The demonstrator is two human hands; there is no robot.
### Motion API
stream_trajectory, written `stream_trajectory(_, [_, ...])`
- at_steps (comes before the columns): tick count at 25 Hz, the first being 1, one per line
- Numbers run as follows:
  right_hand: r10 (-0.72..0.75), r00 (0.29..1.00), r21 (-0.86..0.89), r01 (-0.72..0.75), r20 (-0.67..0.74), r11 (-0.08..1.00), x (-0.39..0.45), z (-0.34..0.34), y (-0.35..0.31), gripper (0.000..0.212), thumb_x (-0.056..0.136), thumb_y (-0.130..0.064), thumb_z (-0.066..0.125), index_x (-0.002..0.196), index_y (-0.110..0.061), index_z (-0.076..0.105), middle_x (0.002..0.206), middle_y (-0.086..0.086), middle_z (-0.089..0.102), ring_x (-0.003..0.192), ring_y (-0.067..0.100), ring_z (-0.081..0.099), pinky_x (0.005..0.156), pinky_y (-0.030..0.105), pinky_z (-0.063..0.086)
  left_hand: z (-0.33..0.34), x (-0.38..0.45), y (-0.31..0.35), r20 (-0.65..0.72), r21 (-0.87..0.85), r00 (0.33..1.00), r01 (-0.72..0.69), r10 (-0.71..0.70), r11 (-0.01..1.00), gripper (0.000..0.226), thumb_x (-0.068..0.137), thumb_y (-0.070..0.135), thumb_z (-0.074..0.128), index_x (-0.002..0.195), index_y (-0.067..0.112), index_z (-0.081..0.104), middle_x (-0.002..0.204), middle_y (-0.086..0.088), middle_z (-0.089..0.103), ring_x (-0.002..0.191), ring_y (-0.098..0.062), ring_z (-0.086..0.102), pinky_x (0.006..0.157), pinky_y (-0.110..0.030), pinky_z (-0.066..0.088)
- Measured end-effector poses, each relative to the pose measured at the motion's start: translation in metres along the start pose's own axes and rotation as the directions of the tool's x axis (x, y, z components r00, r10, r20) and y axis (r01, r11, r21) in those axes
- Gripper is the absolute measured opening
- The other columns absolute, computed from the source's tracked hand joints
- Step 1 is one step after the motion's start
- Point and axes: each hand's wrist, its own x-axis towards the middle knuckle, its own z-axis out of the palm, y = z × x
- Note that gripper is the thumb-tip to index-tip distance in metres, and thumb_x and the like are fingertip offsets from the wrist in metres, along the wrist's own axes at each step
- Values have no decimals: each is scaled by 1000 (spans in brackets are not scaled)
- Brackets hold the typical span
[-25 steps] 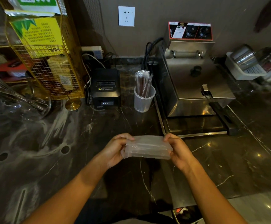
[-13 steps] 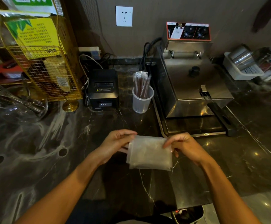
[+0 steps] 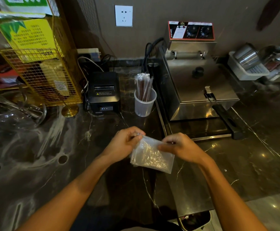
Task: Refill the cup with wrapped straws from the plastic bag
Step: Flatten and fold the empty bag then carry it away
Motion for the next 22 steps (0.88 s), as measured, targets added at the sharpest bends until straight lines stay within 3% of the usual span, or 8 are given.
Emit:
stream_trajectory(3, [25,1000,-96,-25,-5,995,2,-3,-4,15,96,-36,68,95,-25,78,94,-4,75,91,6,70,88,41,59,-4,1,2,86,49,996,30,-34,998,34,97,28,66,131,31,62,116,3,74,108,-8,73,96,-41,60])
stream_trajectory(8, [35,999,-124,-34,-1,992,0,-7,-8,16,95,-40,68,96,-25,75,93,-6,71,90,7,67,87,43,59,-2,2,6,141,133,988,-77,58,988,17,99,22,64,112,21,74,110,3,76,105,-7,73,94,-42,60])
stream_trajectory(12, [42,998,-440,-59,-48,896,-13,-13,-5,26,90,-60,64,93,-35,68,88,-20,55,96,6,46,82,32,43,12,10,21,263,201,964,-85,29,976,16,97,25,65,107,34,73,113,12,73,112,1,67,97,-37,58])
stream_trajectory(14, [12,998,-319,-30,-58,947,-19,-14,-4,22,92,-54,67,96,-33,73,87,-17,64,85,0,57,74,29,49,27,18,31,296,229,953,-143,71,963,18,97,26,65,103,42,71,108,15,73,107,5,67,96,-33,57])
stream_trajectory(16, [26,993,-167,-44,-112,985,-29,-16,0,12,94,-43,70,86,-34,74,76,-11,67,69,-4,62,63,25,48,42,26,40,295,207,949,-173,107,963,19,96,26,66,101,43,71,104,16,74,104,6,67,95,-30,58])
stream_trajectory(18, [56,974,-44,-67,-219,997,-45,-24,10,20,92,-41,73,76,-31,75,70,-4,69,62,3,62,58,30,47,55,35,45,273,152,954,-172,126,973,15,94,26,70,101,38,75,103,13,75,103,3,69,92,-28,58])
stream_trajectory(22, [166,917,146,-120,-363,982,-86,-38,26,12,90,-35,78,85,-26,82,81,-5,78,75,10,73,70,35,58,85,50,54,232,-1,959,-165,160,986,15,86,19,79,93,33,78,93,12,79,96,-3,74,83,-23,61])
